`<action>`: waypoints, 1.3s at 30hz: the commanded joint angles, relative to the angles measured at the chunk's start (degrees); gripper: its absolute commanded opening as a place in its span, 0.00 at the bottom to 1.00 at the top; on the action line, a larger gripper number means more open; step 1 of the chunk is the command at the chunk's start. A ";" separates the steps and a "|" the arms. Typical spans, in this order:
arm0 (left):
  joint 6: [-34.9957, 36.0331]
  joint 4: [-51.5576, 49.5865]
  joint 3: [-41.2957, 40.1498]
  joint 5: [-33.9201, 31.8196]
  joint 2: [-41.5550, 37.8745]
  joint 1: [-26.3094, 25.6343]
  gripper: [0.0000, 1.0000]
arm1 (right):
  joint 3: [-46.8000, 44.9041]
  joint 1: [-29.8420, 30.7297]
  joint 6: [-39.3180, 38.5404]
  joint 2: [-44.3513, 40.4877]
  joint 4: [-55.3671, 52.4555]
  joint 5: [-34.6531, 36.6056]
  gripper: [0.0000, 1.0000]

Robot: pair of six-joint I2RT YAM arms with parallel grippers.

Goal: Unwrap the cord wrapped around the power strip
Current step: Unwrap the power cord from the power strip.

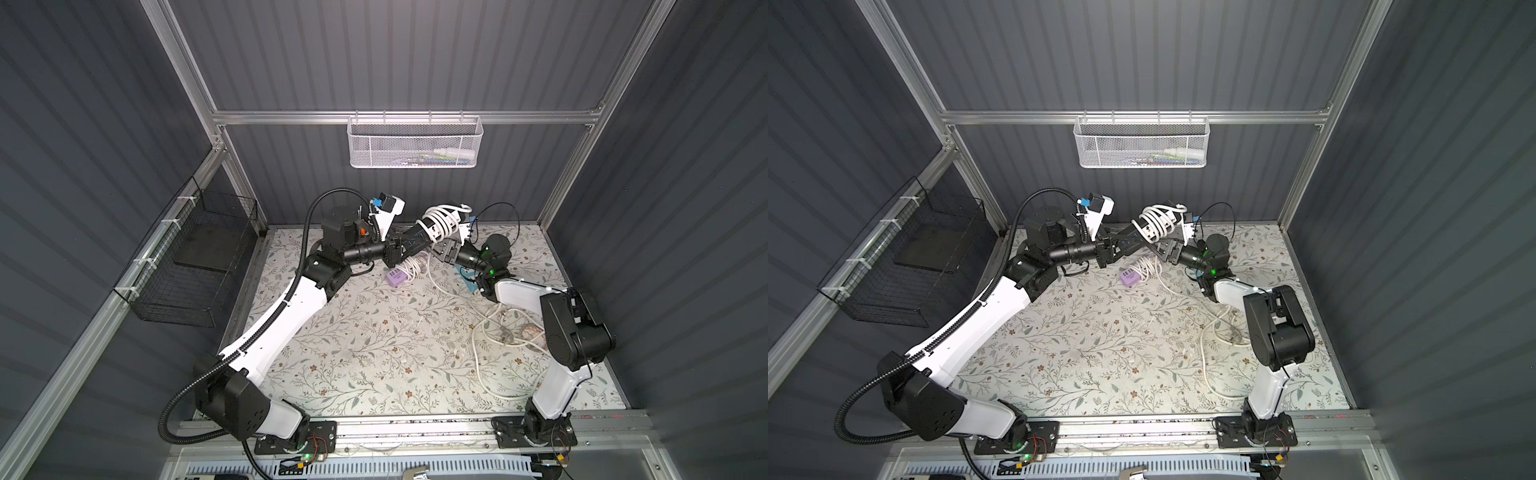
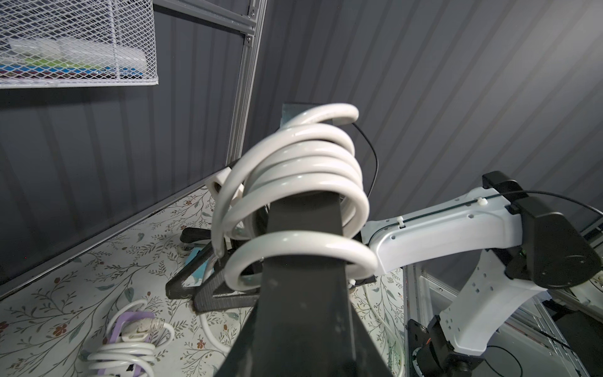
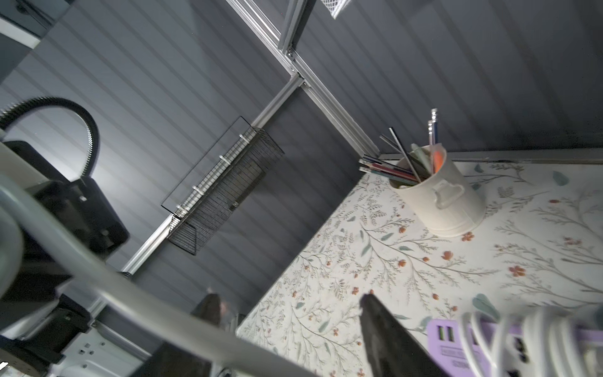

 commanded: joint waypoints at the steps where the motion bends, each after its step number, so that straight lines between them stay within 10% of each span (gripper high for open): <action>1: -0.26 3.70 2.02 1.07 -1.26 -0.40 0.00 | 1.09 0.19 0.24 1.01 1.83 -0.83 0.21; 6: 0.68 2.85 2.18 0.42 -1.29 -0.42 0.00 | -0.23 -0.18 -1.31 -0.72 -1.04 -0.27 0.00; 27: -1.51 3.20 2.73 4.00 3.35 -1.21 0.00 | 20.64 -11.18 -10.65 -10.51 -28.14 -0.80 0.00; 39: 2.64 -0.23 3.17 -2.84 1.17 -1.13 0.00 | 1.01 -15.29 -23.30 -31.91 -46.32 2.99 0.00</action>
